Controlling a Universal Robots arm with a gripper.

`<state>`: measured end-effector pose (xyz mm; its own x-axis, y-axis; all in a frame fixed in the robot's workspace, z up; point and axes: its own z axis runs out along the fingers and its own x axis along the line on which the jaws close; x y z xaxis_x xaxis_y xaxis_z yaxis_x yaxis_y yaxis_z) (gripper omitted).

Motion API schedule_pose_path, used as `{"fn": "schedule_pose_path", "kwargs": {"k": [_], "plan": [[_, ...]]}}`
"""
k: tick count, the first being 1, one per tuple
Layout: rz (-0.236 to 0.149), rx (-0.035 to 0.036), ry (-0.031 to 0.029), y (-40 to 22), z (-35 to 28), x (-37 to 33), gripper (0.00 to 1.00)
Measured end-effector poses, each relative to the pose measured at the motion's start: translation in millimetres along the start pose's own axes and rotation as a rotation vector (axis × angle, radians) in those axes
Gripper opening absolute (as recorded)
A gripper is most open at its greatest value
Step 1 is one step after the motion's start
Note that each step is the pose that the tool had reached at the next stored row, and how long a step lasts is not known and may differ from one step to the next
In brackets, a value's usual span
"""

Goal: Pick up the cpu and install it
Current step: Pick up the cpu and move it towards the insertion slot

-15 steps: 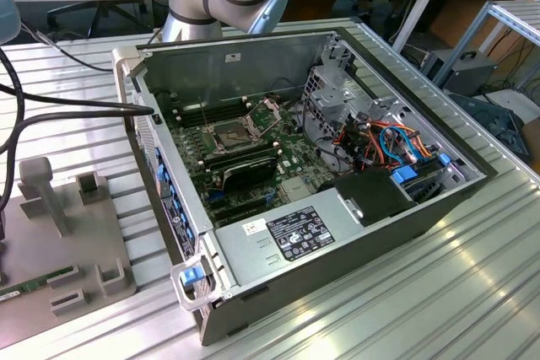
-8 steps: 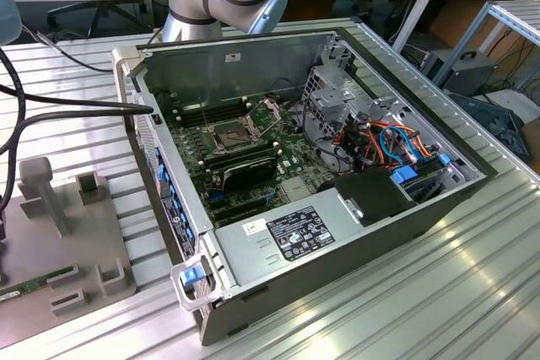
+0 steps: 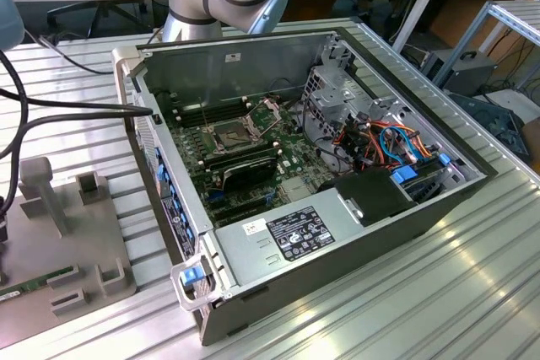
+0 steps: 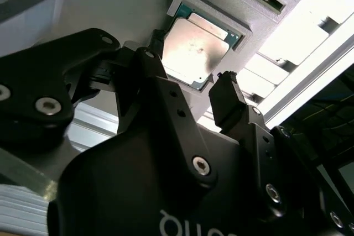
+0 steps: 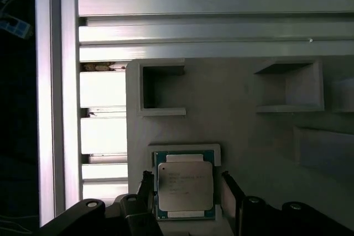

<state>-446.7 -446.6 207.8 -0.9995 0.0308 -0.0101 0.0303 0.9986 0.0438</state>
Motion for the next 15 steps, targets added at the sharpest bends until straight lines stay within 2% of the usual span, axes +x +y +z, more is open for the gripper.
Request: {"fn": "schedule_pose_path", "kwargs": {"k": [9,15], "plan": [[0.000,0.0007,0.0022,-0.7,3.9,0.4,0.60],[-0.001,0.0012,0.0070,-1.8,9.7,0.4,0.60]]}}
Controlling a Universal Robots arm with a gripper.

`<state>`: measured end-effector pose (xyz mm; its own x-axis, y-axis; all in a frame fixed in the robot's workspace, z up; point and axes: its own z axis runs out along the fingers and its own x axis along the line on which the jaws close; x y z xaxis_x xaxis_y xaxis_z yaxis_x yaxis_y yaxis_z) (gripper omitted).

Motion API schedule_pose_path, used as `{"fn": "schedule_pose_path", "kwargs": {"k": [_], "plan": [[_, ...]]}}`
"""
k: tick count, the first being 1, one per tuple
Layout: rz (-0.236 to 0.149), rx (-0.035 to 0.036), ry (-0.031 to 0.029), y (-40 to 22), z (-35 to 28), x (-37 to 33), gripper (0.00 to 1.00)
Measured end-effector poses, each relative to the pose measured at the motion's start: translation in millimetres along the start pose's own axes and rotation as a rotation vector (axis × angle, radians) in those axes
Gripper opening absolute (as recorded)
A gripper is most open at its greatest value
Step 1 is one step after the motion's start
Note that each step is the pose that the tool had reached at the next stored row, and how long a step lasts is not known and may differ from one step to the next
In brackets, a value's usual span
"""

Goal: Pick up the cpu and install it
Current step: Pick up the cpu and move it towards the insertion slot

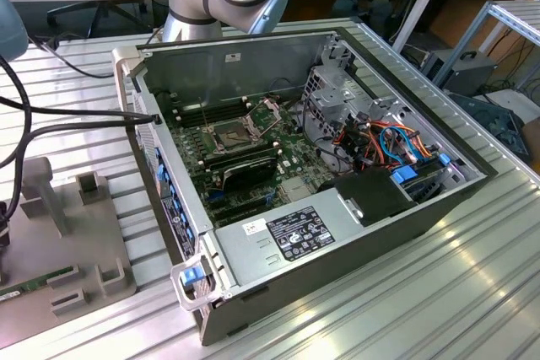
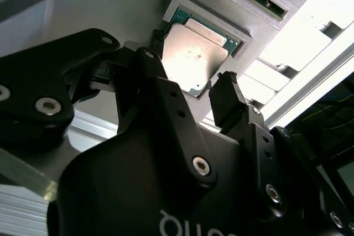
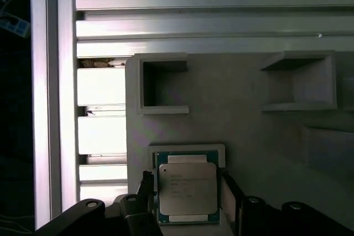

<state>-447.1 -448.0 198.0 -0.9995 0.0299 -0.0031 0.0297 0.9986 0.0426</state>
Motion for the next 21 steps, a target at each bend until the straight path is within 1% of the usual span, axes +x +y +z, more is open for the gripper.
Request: {"fn": "schedule_pose_path", "kwargs": {"k": [7,21], "plan": [[0.000,0.0009,0.0007,-0.1,2.8,-1.3,0.60],[0.000,0.0010,0.0007,-0.3,7.1,-1.4,0.60]]}}
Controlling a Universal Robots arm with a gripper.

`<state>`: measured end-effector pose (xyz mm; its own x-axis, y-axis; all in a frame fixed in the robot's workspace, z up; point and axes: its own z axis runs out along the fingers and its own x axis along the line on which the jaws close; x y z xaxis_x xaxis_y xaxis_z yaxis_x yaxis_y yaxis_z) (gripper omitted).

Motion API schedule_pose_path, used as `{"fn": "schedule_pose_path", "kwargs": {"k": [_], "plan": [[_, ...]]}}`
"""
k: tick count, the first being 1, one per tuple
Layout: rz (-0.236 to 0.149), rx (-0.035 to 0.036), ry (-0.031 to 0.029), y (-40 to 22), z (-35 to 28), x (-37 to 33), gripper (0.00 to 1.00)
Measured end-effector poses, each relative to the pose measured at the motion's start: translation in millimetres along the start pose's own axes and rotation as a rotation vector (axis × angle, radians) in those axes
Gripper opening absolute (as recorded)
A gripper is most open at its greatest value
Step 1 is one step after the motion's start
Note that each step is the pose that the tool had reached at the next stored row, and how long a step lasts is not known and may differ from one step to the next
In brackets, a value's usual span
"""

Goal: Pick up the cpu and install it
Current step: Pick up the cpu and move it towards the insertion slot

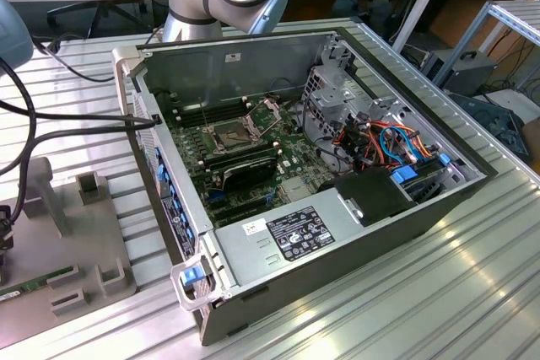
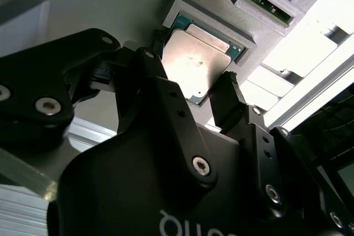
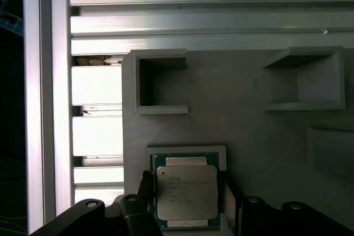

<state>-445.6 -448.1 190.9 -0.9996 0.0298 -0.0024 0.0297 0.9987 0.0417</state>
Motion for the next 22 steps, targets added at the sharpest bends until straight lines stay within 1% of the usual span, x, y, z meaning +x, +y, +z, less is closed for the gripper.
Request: {"fn": "schedule_pose_path", "kwargs": {"k": [13,14,15,22], "plan": [[0.000,0.0001,0.0000,0.1,-1.0,0.0,0.60],[0.000,0.0002,0.0001,0.1,-1.1,0.0,0.58],[0.000,0.0002,0.0002,0.1,-1.2,0.0,0.55],[0.000,0.0001,-0.0001,0.1,-1.1,0.0,0.55]]}}
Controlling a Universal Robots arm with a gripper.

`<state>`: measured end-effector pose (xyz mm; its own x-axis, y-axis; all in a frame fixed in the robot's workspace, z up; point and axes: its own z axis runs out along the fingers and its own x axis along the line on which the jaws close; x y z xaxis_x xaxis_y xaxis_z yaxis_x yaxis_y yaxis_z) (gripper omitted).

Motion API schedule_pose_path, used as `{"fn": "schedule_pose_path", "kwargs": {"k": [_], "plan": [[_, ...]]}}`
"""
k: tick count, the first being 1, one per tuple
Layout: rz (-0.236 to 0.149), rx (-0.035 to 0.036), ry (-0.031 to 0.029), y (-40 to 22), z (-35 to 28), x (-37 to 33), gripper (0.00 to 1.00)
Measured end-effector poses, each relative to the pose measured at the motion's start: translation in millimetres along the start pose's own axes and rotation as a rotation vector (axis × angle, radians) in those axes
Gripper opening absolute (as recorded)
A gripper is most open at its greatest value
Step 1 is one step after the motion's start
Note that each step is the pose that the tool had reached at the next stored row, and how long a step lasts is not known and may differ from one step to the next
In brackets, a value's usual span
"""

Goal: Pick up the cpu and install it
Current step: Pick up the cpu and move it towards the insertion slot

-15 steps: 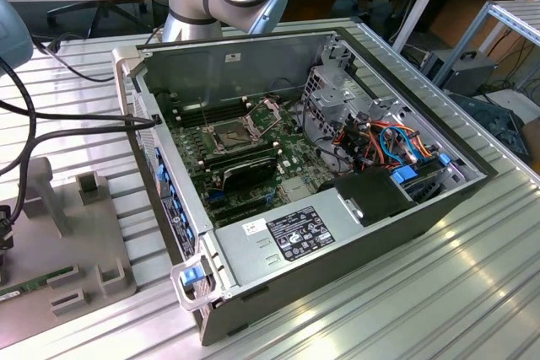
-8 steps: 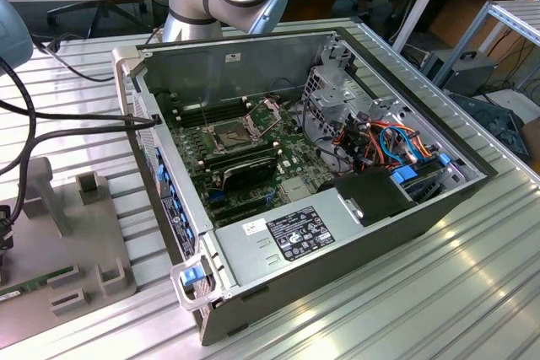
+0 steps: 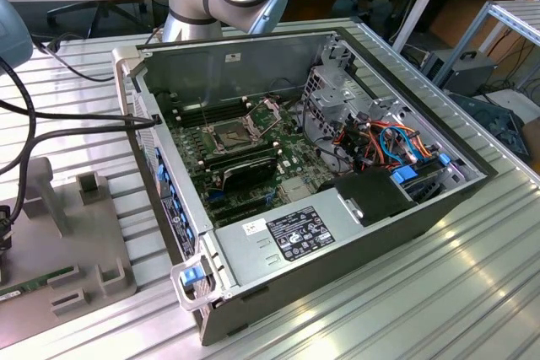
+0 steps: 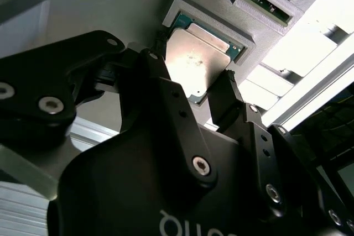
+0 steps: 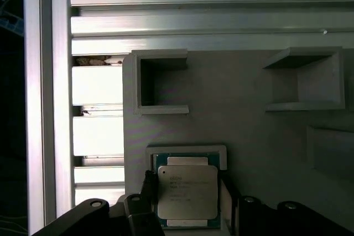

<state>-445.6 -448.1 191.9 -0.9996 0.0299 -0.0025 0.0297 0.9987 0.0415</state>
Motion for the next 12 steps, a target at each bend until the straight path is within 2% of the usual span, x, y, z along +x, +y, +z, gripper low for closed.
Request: {"fn": "schedule_pose_path", "kwargs": {"k": [5,12], "plan": [[-0.002,-0.0002,-0.0002,0.1,-0.5,-0.1,0.55],[-0.004,0.0001,0.0002,0.4,-8.5,0.0,0.55]]}}
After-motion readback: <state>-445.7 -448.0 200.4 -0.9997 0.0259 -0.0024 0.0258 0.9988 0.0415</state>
